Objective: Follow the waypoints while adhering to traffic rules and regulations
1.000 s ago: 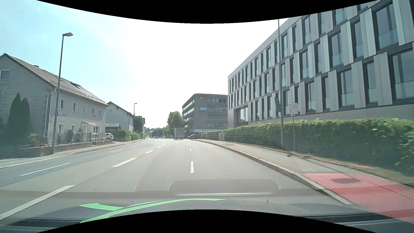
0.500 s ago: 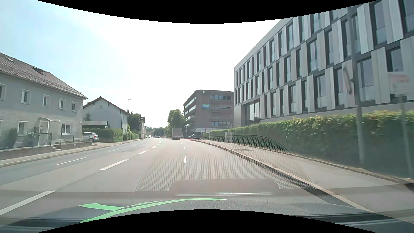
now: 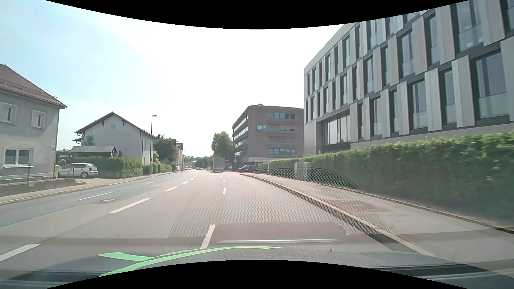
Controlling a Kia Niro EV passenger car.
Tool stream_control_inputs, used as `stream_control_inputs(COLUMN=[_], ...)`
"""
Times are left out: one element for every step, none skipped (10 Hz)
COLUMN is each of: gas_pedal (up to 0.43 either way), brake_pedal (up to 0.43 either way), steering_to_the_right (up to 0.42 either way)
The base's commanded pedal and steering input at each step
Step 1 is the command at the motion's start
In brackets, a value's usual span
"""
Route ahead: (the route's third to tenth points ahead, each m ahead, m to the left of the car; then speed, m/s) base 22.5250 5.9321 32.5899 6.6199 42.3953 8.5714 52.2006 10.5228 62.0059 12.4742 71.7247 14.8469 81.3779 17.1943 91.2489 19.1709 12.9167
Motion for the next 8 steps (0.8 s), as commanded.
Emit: stream_control_inputs(gas_pedal=[0.067, 0.067, 0.067, 0.067, 0.067, 0.067, 0.067, 0.067], brake_pedal=[0.0, 0.0, 0.0, 0.0, 0.0, 0.0, 0.0, 0.0], steering_to_the_right=[-0.025, -0.026, -0.027, -0.028, -0.029, -0.029, -0.029, -0.029])
